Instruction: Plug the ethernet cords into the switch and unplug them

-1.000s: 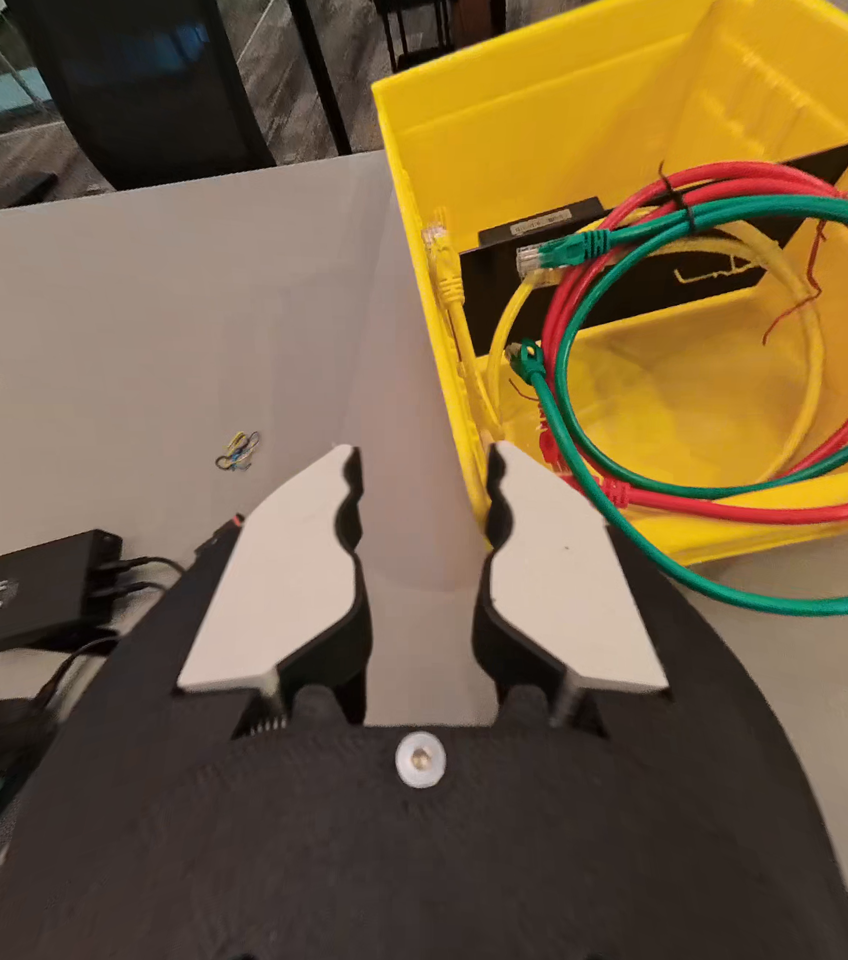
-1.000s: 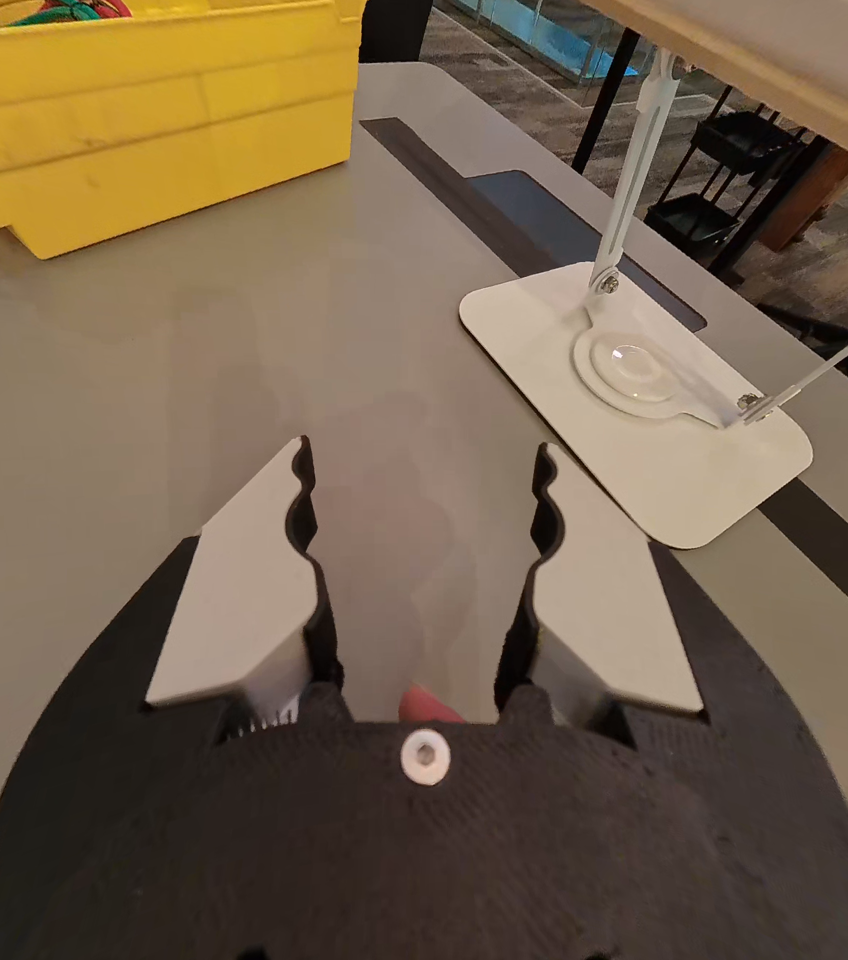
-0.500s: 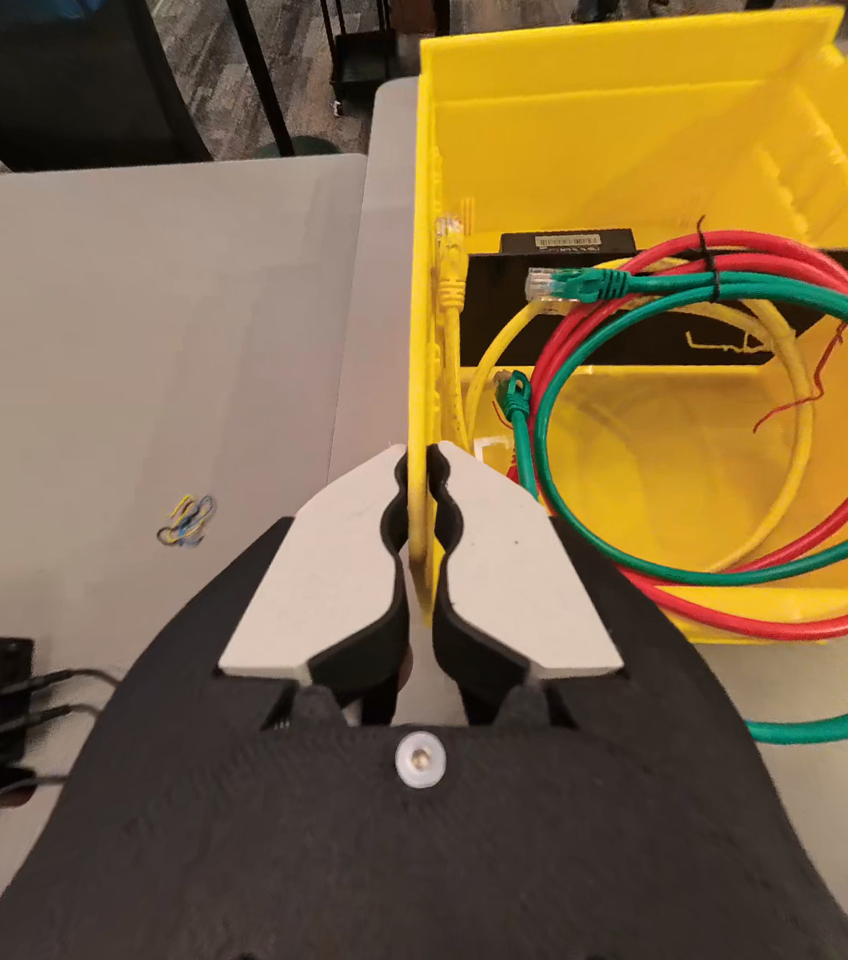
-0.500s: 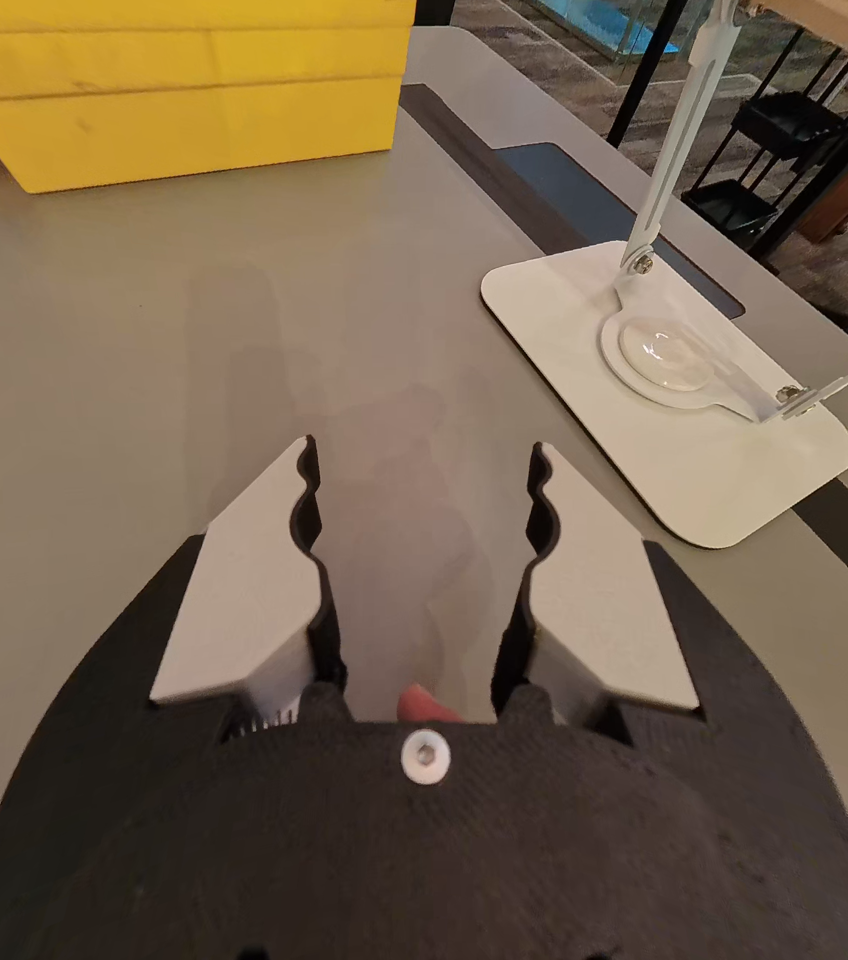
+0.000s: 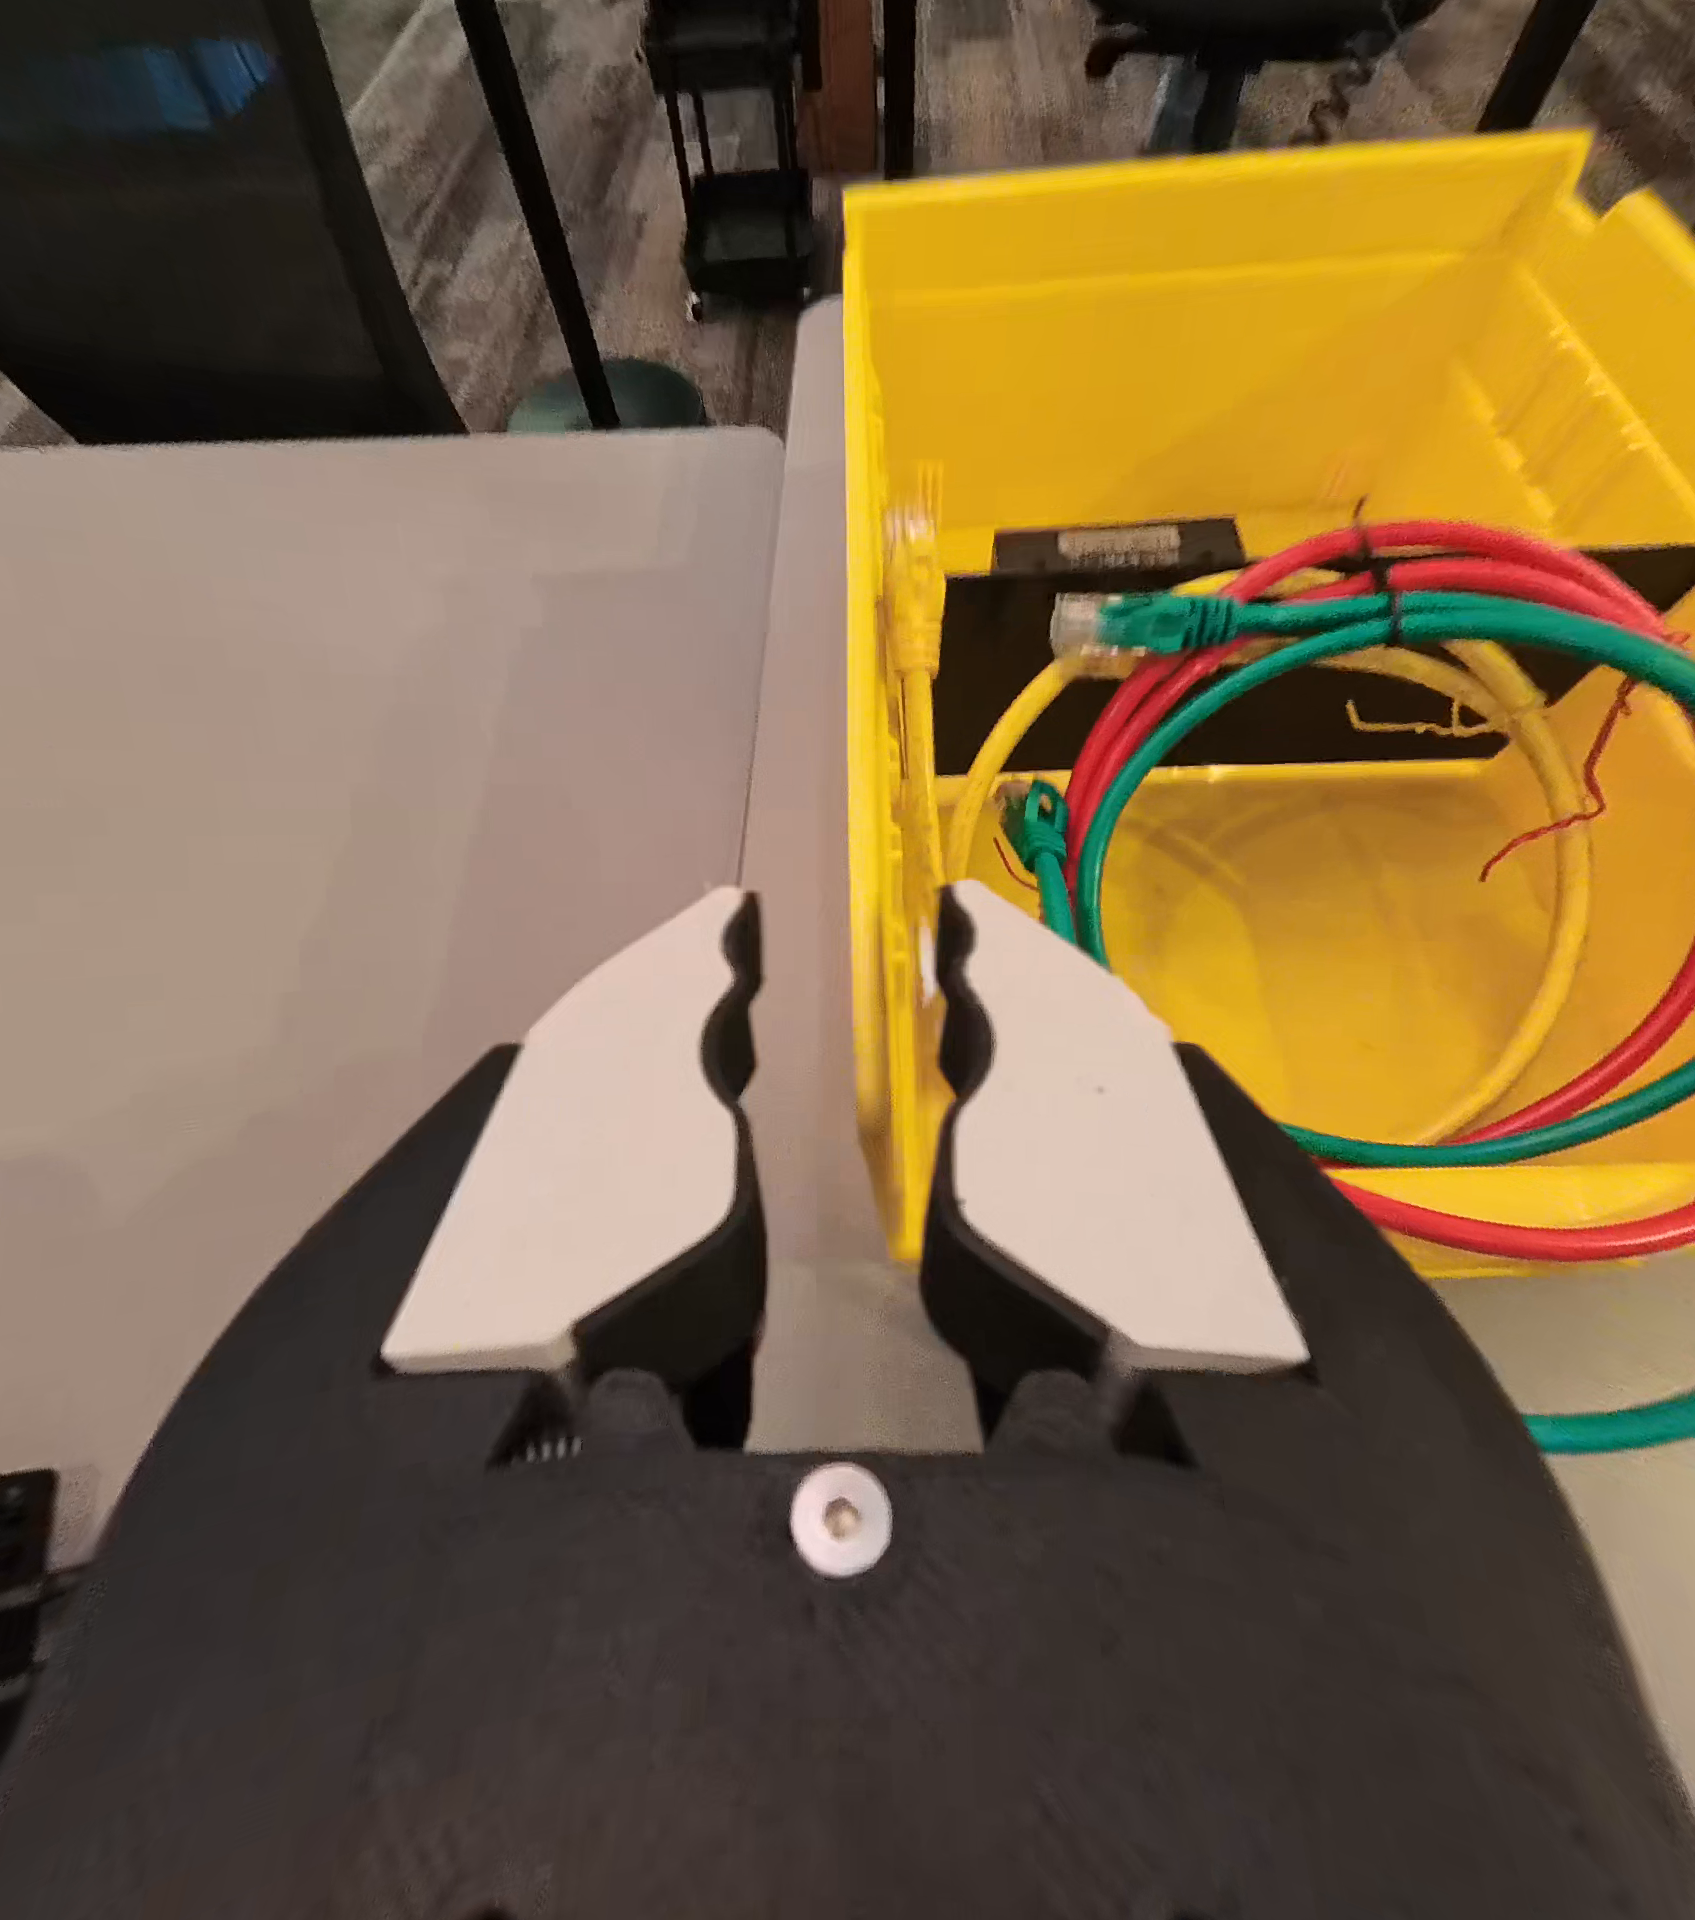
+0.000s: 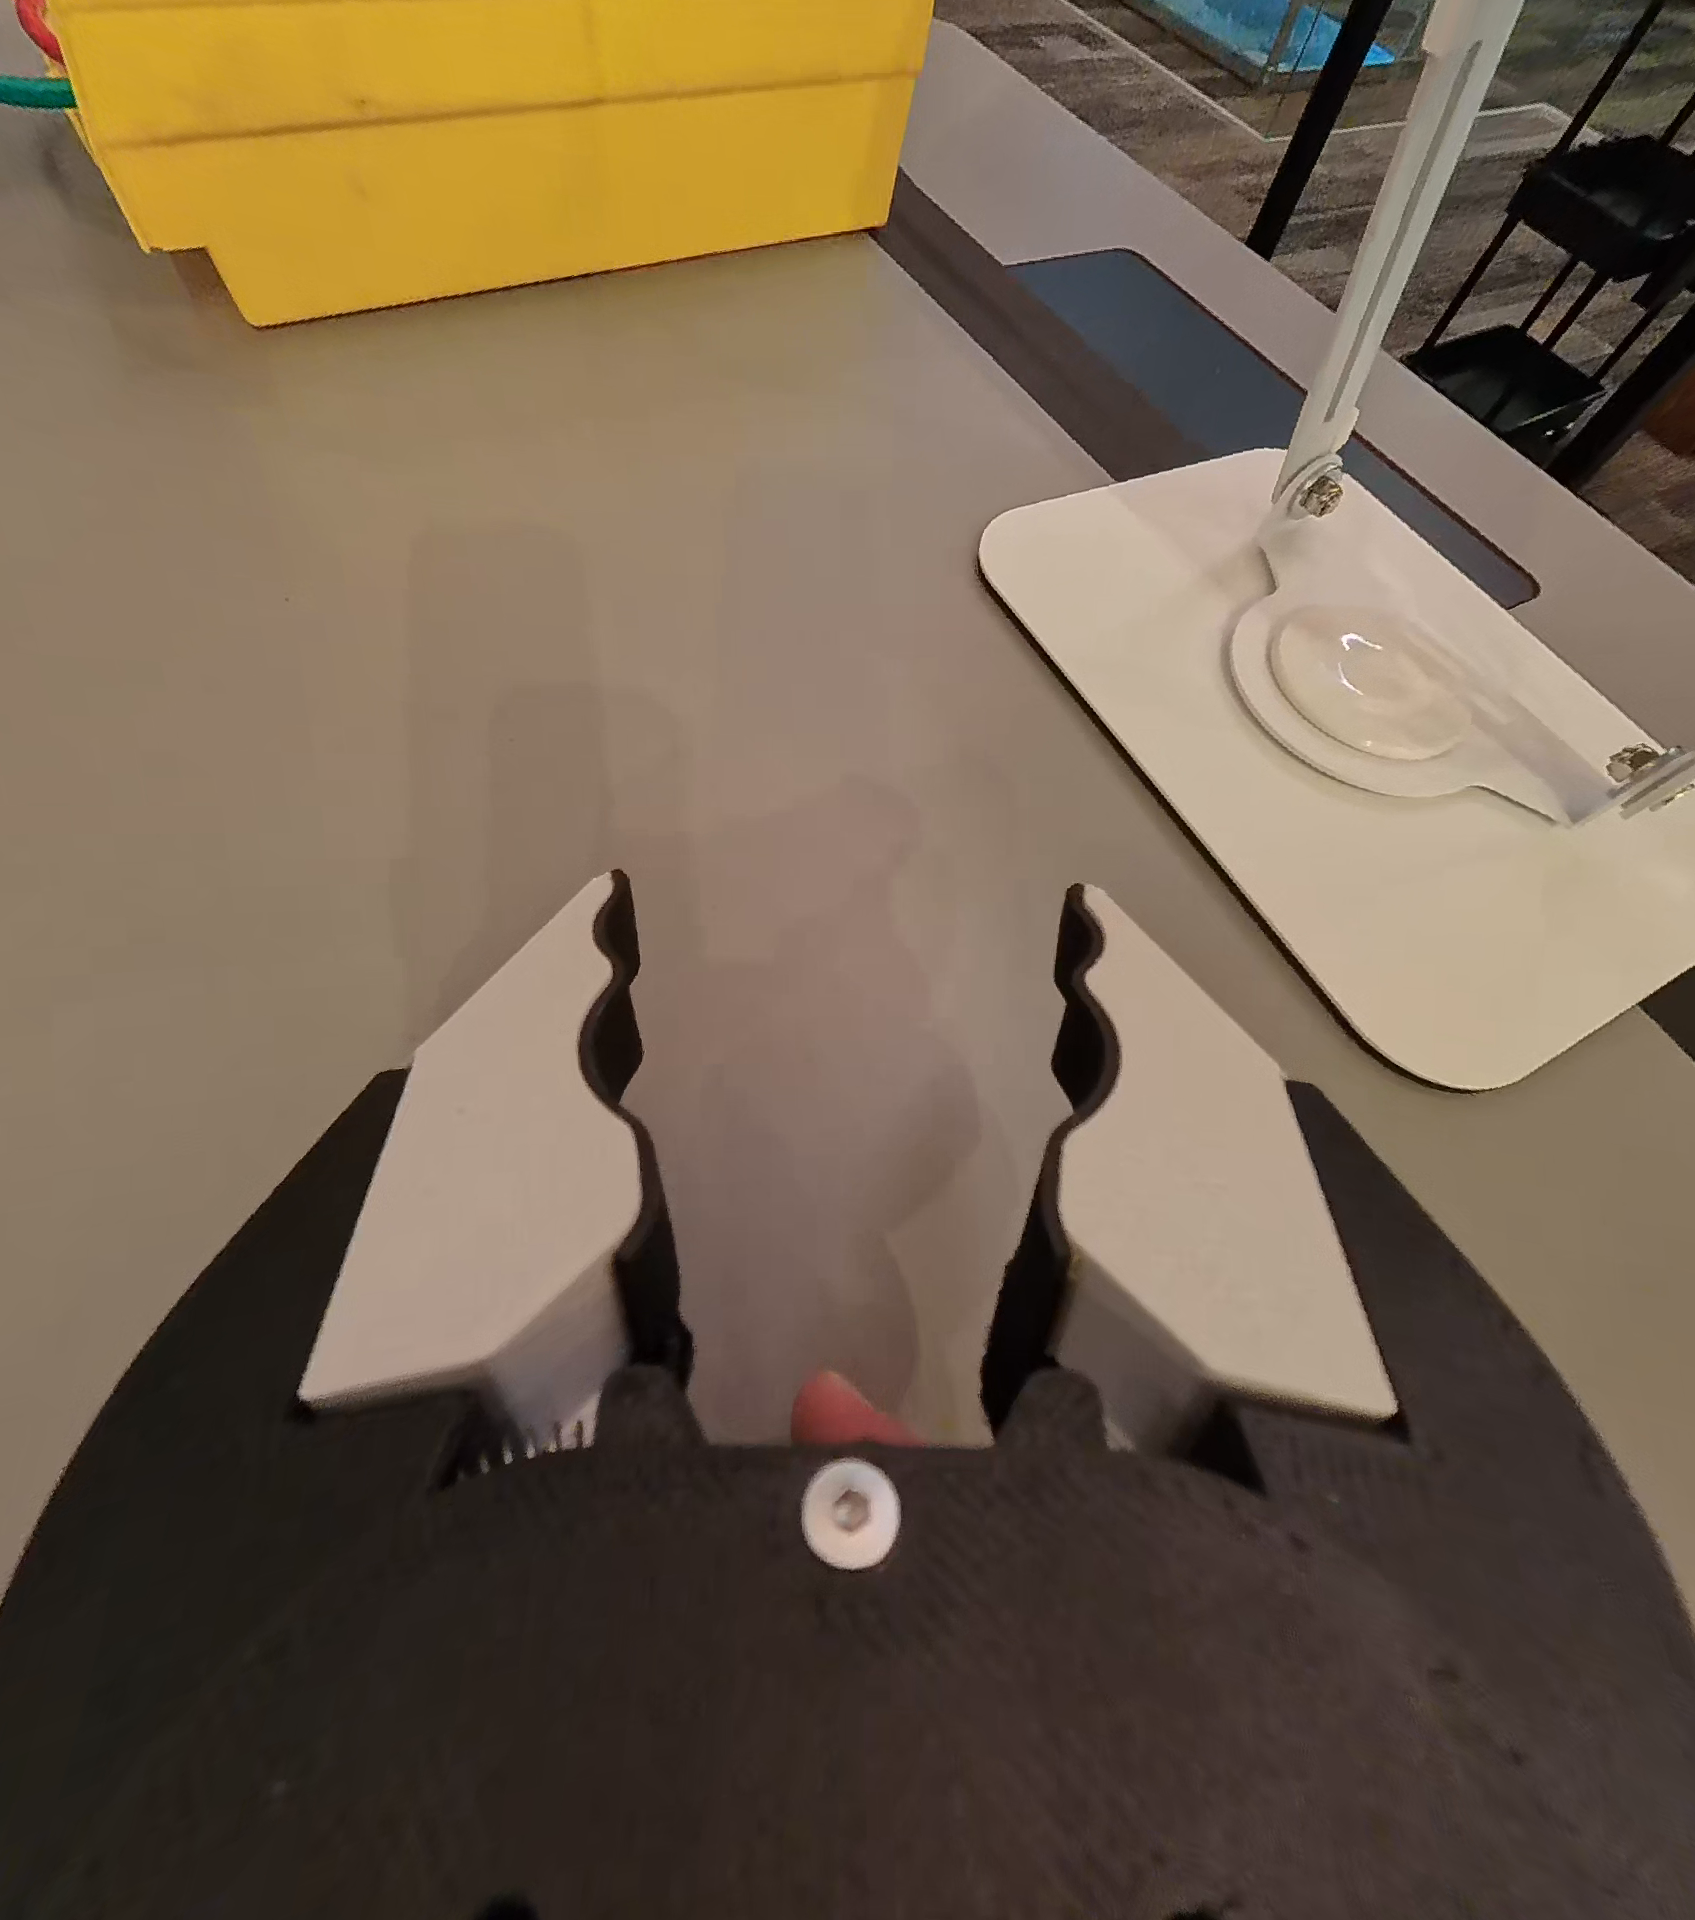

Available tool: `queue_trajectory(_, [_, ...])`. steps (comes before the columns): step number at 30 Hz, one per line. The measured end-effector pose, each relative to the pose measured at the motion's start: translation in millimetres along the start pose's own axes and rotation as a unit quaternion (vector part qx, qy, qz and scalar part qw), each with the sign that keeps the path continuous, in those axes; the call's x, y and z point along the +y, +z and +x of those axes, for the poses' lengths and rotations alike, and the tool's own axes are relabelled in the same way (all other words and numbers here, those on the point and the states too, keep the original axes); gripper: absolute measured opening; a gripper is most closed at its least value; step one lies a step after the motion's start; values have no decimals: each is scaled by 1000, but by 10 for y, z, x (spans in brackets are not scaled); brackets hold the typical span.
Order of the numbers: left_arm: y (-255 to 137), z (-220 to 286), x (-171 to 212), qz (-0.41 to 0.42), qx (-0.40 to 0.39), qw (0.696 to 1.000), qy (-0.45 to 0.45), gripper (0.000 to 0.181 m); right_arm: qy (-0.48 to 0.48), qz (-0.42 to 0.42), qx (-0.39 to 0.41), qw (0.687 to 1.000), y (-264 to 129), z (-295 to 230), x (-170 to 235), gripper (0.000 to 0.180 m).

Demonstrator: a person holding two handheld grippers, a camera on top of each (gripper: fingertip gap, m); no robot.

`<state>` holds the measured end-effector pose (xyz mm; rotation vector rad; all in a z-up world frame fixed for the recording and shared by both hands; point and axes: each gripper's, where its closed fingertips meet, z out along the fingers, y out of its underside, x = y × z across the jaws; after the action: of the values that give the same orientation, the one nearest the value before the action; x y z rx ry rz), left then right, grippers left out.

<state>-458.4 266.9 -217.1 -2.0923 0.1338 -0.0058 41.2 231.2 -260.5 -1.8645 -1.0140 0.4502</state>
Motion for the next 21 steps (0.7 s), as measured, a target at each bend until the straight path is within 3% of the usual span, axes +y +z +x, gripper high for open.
queue_trajectory(4, [-324,-98,-431,61,-31,997,37,59,3,3,0,1000,-12,12,-10,80])
queue_trajectory(9, [-393,426,-980,41,50,993,101,62,-5,-1,-5,1000,7,-26,-11,80])
queue_trajectory(13, [-36,966,-1210,-41,104,978,175,73,-10,-2,-4,1000,4,-40,-14,80])
queue_trajectory(15, [247,1091,-1241,-94,105,970,198,89,-12,-2,-3,1000,-5,-31,-14,80])
queue_trajectory(18, [681,1193,-1129,-191,119,955,191,109,-15,-1,0,1000,-22,-20,-24,80])
queue_trajectory(21, [1049,1166,-986,-268,111,938,191,109,-22,-1,2,1000,-33,-18,-33,79])
